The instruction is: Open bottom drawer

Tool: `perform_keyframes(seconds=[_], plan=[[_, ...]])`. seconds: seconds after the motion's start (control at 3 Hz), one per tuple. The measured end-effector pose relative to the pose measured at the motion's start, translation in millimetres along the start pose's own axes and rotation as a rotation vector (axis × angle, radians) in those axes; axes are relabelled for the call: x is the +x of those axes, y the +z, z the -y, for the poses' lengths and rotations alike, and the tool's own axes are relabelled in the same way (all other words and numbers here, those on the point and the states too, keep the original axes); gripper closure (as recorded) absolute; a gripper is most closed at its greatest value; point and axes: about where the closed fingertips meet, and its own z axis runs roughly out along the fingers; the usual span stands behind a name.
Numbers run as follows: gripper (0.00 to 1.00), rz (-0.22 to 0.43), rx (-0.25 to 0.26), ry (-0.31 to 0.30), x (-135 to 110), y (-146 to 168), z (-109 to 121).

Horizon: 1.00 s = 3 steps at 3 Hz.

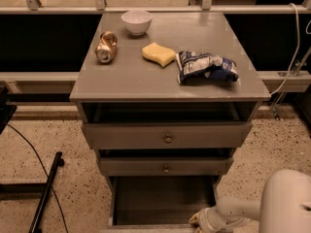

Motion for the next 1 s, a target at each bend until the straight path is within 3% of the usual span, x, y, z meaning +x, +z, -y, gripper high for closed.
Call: perform_keyframes(seconds=[0.67, 1.0], plan=[[0.04, -0.027, 0.036, -0.055, -35, -53, -7], [0.0, -0.035, 0.085, -0.069, -45, -75, -1]])
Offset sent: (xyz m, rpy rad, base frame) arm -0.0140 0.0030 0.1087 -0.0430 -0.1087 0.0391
